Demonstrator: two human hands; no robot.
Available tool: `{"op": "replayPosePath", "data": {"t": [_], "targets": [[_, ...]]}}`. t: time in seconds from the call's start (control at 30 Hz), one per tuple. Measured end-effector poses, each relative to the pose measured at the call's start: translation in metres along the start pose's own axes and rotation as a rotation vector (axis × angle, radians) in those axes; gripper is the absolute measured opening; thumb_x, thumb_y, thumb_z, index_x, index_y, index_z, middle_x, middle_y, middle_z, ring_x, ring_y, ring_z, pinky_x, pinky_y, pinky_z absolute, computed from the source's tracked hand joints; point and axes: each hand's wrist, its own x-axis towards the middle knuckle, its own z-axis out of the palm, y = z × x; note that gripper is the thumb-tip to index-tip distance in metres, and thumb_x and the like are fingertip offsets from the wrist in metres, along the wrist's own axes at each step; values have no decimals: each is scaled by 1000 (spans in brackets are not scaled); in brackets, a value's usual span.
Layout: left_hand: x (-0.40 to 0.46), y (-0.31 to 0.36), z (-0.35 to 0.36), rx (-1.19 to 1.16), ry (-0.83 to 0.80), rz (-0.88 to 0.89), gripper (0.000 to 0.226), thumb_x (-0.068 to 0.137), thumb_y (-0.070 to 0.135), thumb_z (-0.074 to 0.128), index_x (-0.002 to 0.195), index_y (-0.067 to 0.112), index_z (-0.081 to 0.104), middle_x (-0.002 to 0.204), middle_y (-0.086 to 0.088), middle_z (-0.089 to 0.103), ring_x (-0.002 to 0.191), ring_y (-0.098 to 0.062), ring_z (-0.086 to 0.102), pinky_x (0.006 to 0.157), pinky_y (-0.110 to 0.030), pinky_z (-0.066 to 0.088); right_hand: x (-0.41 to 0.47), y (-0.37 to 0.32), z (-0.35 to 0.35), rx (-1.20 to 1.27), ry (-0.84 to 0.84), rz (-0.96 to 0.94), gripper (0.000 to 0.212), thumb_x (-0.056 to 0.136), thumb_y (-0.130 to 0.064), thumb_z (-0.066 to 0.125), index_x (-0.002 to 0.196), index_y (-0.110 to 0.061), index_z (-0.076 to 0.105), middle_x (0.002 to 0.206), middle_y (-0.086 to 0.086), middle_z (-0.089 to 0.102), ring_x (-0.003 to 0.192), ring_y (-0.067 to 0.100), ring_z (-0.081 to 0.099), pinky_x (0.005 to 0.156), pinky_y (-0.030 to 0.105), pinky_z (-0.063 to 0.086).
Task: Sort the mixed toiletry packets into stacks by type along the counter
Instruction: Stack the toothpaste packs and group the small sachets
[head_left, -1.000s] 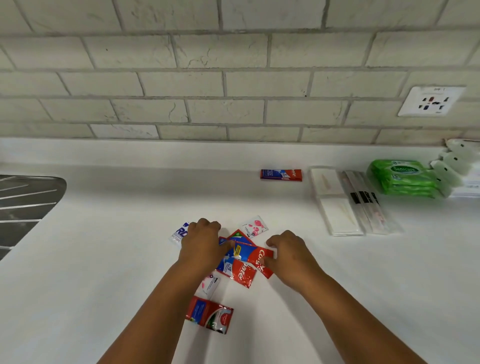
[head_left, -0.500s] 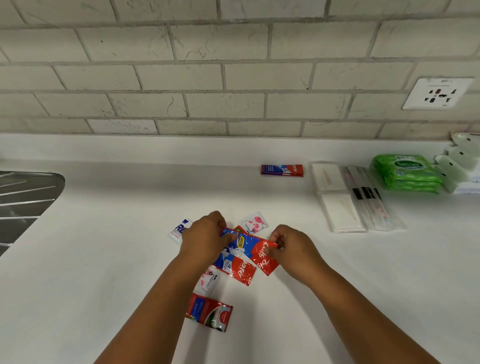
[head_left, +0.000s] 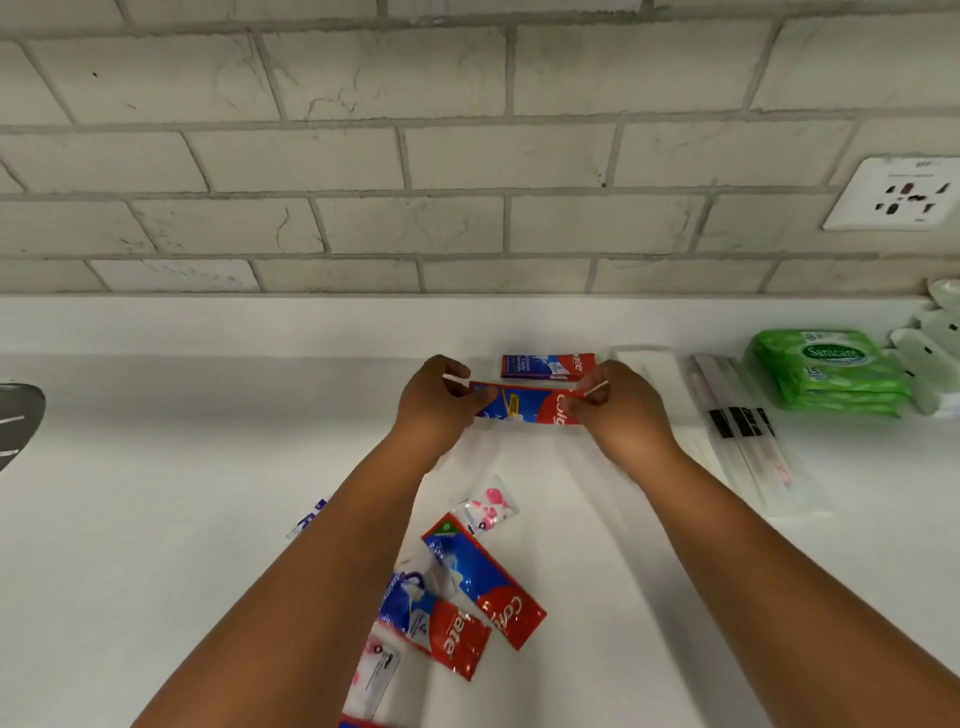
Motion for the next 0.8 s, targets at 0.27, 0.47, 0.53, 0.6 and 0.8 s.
{"op": "replayPosePath", "data": {"t": [0.27,0.47,0.53,0.6,0.8], "targets": [[77,9,40,-124,45,-40,13,83,9,72,88,10,60,96,-10,67,91,-21,68,73,-33,60,77,11,1,-227,136,-41,17,82,-19,65,94,-17,53,89,0,64,82,22,59,69,32,46],[102,-4,57,18,107,-73,10,80,14,73,84,20,66,91,-4,70,85,-24,69,65,-30,55,107,21,9,-452,128,-74,10,80,-22,62,88,-19,57,90,2,66,85,26,61,76,38,52],[105,-7,62,55,119,-67,10,79,15,73,86,19,68,91,-3,70,85,-22,67,70,-30,54,112,24,11,-505,122,-67,8,81,-23,61,88,-20,58,90,1,66,85,25,61,77,36,52],[106,-8,65,88,127,-56,11,79,16,73,89,17,69,92,-2,70,85,-21,65,73,-31,53,115,27,12,-564,115,-72,9,82,-25,61,91,-22,61,92,1,67,87,25,61,78,35,50],[105,-12,70,113,148,-65,13,80,17,72,93,16,71,94,0,68,86,-17,62,76,-28,52,111,29,16,-789,109,-100,18,88,-29,58,104,-27,65,99,0,65,97,24,55,76,33,33]]}}
